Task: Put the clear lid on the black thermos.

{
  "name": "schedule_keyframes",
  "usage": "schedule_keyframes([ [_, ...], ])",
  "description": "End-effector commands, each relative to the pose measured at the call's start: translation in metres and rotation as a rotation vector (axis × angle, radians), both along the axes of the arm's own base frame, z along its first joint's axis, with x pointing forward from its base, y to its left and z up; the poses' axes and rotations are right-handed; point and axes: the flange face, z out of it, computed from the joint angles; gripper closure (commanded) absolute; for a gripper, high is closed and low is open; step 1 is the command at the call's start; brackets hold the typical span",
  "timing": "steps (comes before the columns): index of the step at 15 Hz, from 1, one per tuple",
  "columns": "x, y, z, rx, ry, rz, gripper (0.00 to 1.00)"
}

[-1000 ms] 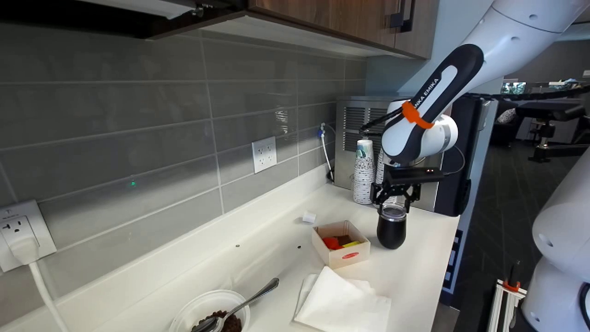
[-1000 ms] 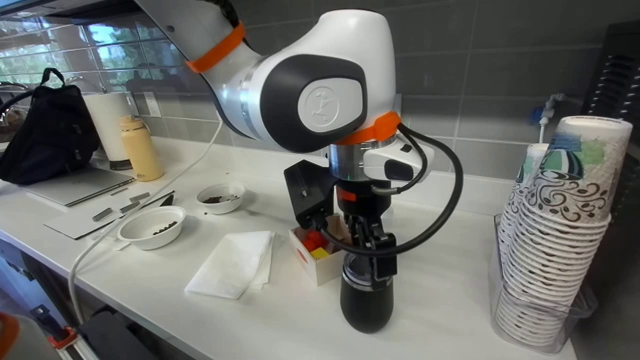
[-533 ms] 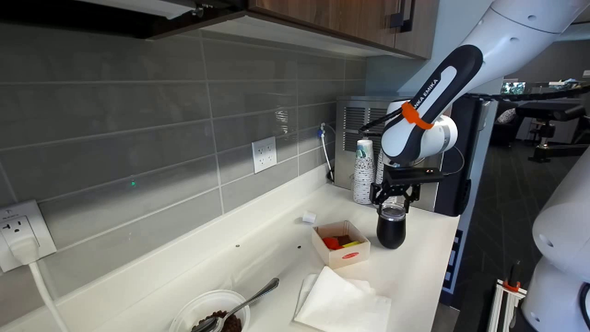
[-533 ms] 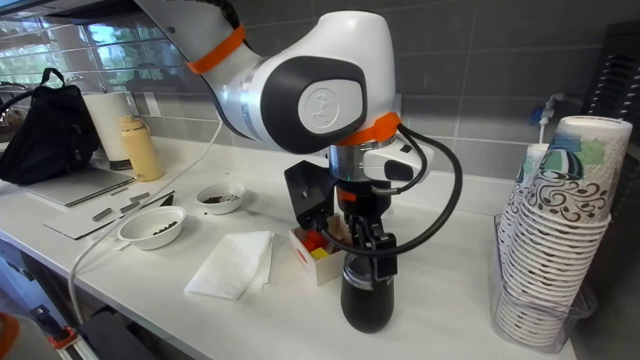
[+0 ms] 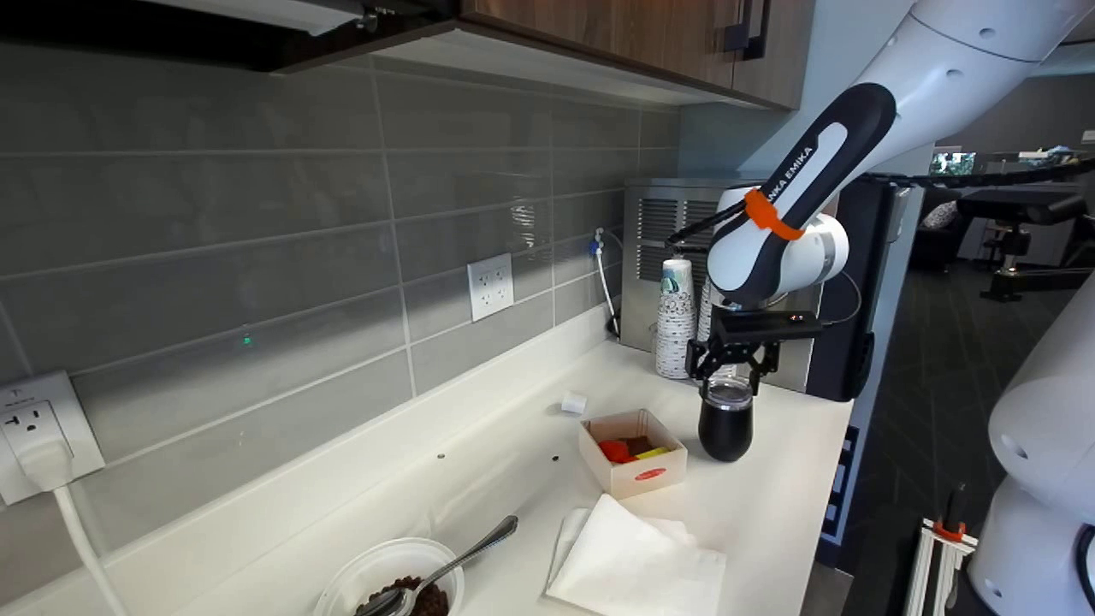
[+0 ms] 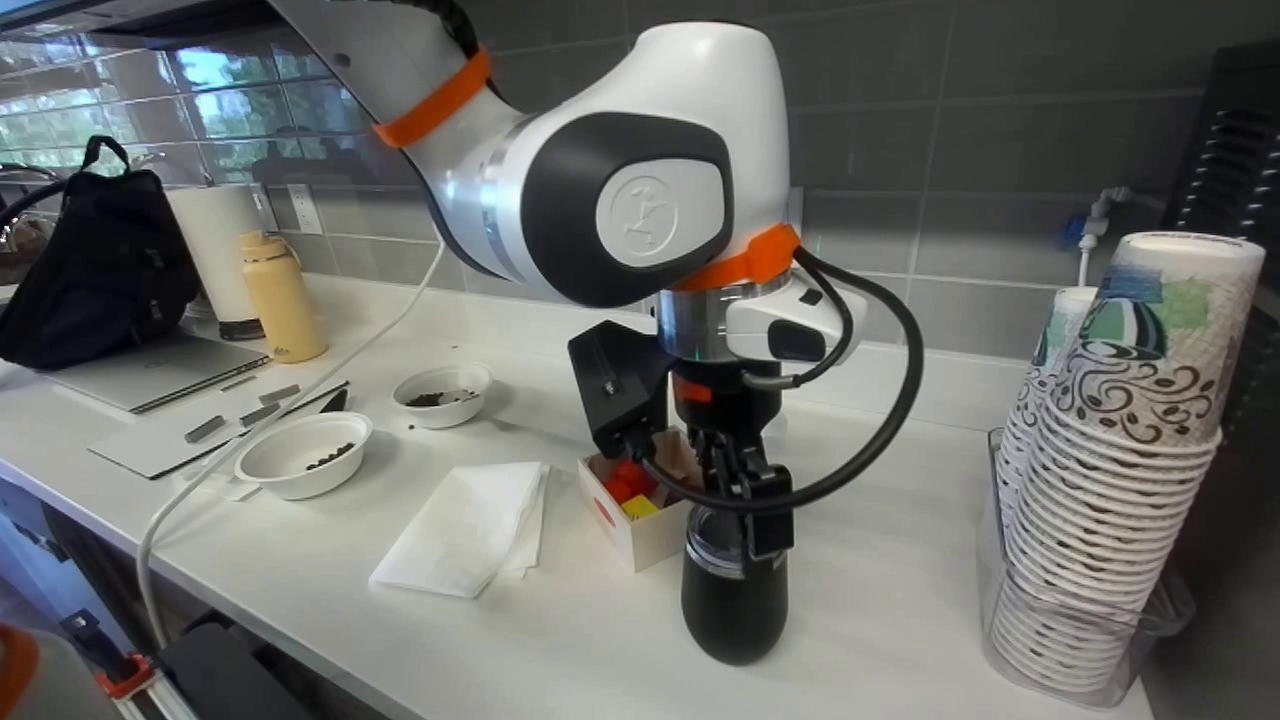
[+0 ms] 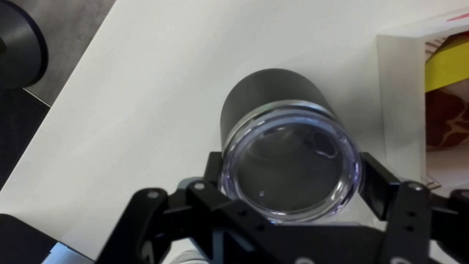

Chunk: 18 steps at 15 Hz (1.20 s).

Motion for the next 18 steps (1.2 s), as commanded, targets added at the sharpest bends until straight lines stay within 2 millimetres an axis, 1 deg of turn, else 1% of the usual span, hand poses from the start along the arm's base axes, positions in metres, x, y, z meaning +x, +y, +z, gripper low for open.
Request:
schedule_keyframes([
  [1, -0.002, 0.0, 0.0, -0.001, 0.004, -0.009, 0.03],
  [3, -0.003, 0.0, 0.001, 0.001, 0.003, -0.009, 0.0],
  [9, -0.001, 0.001, 0.006, -0.002, -0.007, -0.007, 0.0],
  [14, 0.0, 0.004, 0.021, -0.007, -0.025, 0.0, 0.0],
  [18, -0.006, 0.01, 0.035, -0.012, -0.035, 0.013, 0.0],
])
